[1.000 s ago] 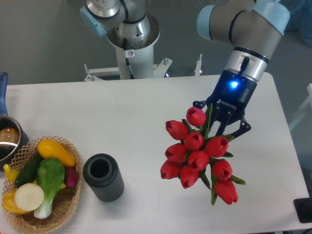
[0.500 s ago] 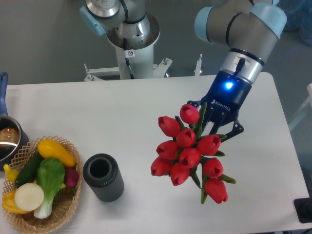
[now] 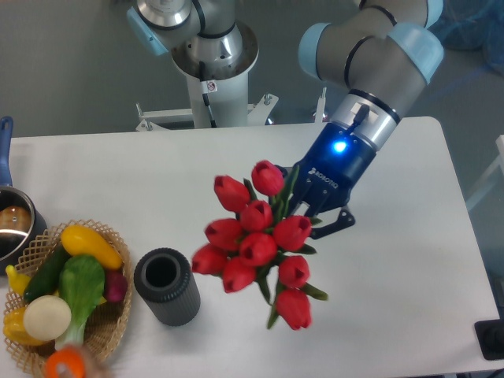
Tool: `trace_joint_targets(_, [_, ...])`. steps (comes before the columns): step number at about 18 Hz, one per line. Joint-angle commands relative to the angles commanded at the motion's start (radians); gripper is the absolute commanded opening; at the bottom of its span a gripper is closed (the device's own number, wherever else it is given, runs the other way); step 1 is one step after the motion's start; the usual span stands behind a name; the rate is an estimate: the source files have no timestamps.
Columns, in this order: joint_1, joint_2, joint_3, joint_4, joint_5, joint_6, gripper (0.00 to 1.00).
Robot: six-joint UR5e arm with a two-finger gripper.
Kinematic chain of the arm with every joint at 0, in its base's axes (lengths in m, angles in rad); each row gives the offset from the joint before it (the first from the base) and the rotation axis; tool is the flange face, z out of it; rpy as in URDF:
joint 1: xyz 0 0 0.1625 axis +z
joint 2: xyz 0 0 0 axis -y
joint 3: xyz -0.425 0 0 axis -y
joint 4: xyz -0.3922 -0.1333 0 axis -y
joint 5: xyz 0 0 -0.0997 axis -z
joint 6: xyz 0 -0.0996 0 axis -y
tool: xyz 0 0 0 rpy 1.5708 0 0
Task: Insert the flowers into the vase
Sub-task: 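Carry the red tulip bunch in the gripper toward the black vase, then position the tulip stems above the vase opening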
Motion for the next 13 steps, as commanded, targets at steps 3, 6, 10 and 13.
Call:
trace_joint_targets(3, [-0.017,0.0,-0.017,0.012,-0.078,0.005,0.22])
trace_joint_targets(6, [-0.041,-0.003,-0.037,0.012,-0.13,0.075,0.22])
trace_joint_targets(10, [-0.069,-0.012,-0.09,0.012,-0.201,0.149,0.22])
trace_joint_targets(13, [-0.098,-0.009,-0.101,0.012,-0.221,0.156,0.22])
